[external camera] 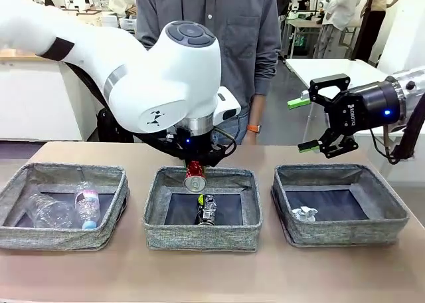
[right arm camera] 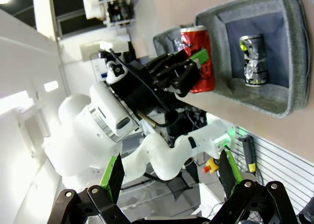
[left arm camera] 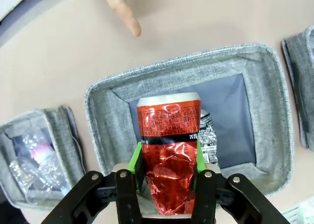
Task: Sort the waste into the appropriate baskets.
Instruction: Place the picked waste into the Fabric basket indicated by the person.
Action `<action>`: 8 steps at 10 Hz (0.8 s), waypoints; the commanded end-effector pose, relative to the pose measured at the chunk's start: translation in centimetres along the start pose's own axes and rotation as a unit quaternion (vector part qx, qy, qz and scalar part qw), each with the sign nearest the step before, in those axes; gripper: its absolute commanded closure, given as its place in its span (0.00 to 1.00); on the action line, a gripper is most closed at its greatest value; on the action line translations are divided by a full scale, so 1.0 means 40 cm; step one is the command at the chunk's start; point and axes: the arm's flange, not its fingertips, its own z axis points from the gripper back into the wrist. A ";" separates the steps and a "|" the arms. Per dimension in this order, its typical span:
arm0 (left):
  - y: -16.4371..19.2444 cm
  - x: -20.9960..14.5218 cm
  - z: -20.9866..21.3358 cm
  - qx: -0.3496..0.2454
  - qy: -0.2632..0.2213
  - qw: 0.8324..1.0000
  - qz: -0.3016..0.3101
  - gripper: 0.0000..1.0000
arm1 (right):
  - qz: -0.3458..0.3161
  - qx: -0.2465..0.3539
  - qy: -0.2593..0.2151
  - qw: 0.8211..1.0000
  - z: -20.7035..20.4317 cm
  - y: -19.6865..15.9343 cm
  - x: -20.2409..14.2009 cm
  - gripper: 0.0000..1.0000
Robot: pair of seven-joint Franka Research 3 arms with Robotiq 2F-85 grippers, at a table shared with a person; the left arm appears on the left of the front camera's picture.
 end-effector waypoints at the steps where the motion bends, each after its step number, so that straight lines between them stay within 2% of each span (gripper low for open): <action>1: -0.004 0.002 0.003 0.010 -0.007 1.000 0.007 0.58 | 0.012 0.003 0.002 1.000 0.001 0.001 0.004 0.00; 2: -0.010 0.003 0.001 0.012 -0.008 1.000 0.010 0.41 | 0.012 0.003 0.002 1.000 0.001 0.001 0.004 0.00; 3: -0.008 0.005 -0.002 0.005 -0.008 1.000 0.004 0.00 | 0.012 0.003 0.002 1.000 0.001 0.001 0.004 0.00; 8: 0.005 0.004 0.011 0.013 -0.018 1.000 0.013 0.00 | 0.012 0.003 0.002 1.000 0.001 0.001 0.004 0.00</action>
